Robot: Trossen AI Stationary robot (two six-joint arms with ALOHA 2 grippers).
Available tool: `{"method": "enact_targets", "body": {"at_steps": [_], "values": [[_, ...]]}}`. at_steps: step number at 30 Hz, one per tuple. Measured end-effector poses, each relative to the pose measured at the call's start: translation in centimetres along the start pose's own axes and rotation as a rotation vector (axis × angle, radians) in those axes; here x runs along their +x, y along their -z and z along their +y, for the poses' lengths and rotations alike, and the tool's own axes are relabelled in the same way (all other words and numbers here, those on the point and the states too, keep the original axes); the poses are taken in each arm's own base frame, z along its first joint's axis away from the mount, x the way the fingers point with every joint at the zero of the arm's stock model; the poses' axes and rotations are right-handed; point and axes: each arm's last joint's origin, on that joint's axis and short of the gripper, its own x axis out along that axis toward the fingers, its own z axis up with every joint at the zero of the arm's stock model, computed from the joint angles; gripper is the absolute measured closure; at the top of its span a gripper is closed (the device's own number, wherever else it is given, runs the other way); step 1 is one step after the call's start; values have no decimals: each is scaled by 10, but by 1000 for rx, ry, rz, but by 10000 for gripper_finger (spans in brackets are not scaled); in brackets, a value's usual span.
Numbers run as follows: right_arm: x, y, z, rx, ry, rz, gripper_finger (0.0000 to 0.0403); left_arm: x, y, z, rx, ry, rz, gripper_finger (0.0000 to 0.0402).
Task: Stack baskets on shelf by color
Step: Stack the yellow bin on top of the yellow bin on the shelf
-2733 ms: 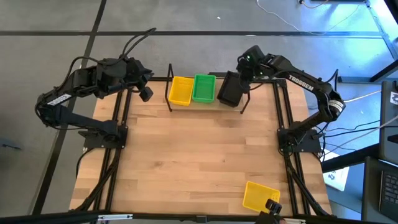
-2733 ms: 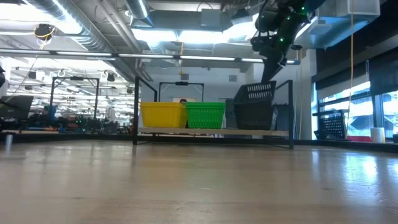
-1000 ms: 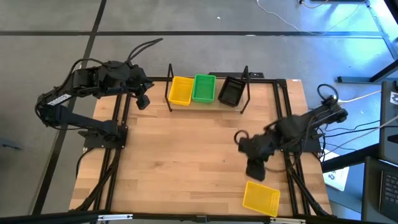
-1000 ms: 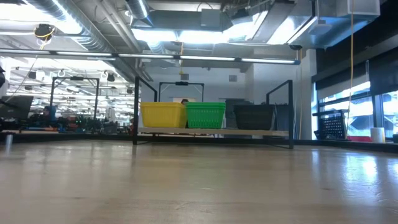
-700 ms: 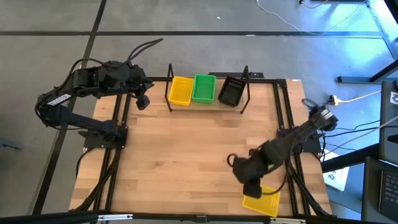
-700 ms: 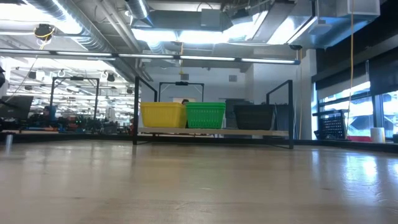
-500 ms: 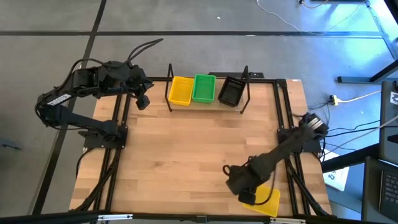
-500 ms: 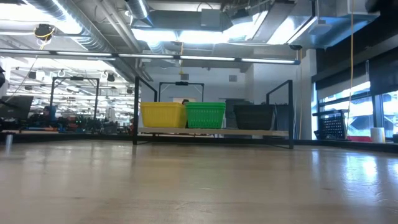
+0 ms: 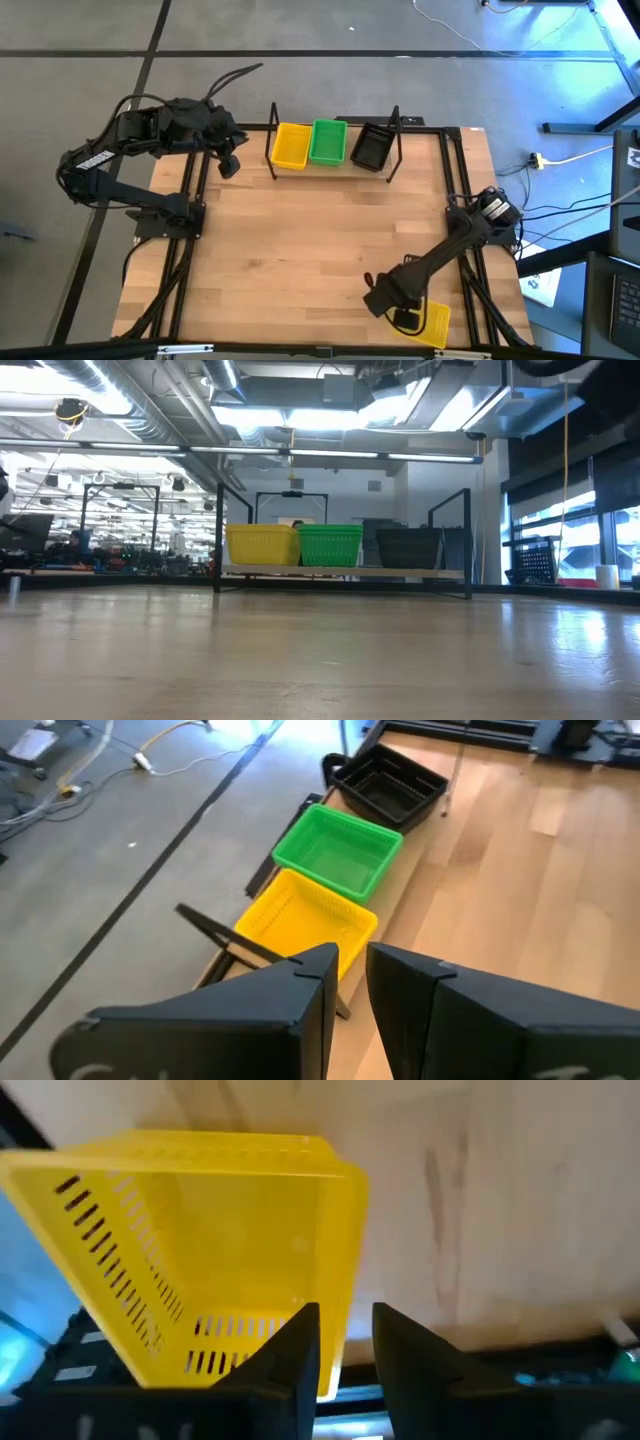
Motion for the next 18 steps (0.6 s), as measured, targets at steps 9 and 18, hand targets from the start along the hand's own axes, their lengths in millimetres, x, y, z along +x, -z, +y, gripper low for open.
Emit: {"method": "enact_targets", "body": {"at_steps": [9, 18], "values": [[21, 13, -4, -119, 17, -4, 313, 0, 0, 0, 0, 12, 0, 352], [42, 10, -8, -170, 26, -34, 313, 0, 0, 0, 0, 12, 0, 352]]}}
